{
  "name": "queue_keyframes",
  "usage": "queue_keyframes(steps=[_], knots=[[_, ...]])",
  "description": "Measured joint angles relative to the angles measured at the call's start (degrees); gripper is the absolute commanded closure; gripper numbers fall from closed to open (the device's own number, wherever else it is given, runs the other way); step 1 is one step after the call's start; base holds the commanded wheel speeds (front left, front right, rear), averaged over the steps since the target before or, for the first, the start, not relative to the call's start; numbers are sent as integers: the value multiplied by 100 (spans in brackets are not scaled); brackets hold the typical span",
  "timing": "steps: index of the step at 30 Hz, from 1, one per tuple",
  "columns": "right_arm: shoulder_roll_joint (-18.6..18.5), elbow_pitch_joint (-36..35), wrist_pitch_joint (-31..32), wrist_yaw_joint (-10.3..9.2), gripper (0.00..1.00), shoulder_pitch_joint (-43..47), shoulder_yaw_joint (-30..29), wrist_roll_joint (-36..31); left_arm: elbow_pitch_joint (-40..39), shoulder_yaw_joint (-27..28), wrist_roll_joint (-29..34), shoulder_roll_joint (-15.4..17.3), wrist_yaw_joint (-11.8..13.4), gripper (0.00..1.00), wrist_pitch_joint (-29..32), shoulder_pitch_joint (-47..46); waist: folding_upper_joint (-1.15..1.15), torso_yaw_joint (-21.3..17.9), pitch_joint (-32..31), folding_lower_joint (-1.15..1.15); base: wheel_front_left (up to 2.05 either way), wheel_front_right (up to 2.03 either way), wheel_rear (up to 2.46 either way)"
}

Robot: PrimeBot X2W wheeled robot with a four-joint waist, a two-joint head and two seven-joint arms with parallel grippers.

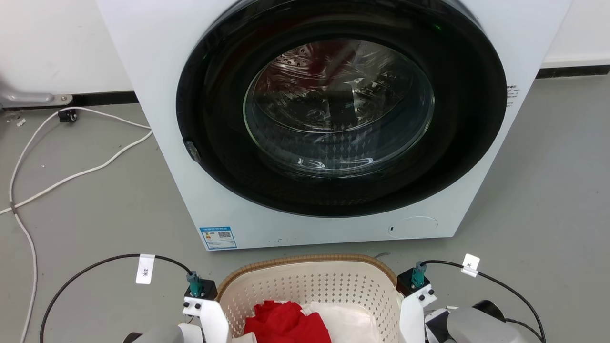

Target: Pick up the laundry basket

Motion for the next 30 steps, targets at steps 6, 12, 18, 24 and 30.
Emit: queue_keyframes(steps=[6,12,18,24,30], knots=[[-4,2,24,0,100,-21,80,87,-7,-75,-78,10,0,100,-1,-14,0,-4,7,0,0,0,0],[-5,2,22,0,100,-23,125,134,-9,-127,-133,22,0,100,-19,-28,0,-16,19,0,0,0,0],[-15,9,22,0,100,-23,171,177,-27,-193,-193,20,0,100,-44,-32,0,-18,31,0,0,0,0],[-25,9,18,0,100,-24,194,191,-34,-248,-236,21,1,100,-64,-45,0,-13,49,0,0,0,0],[-31,10,16,0,100,-25,205,209,-40,-283,-258,21,1,100,-69,-62,0,-3,51,0,0,0,0]])
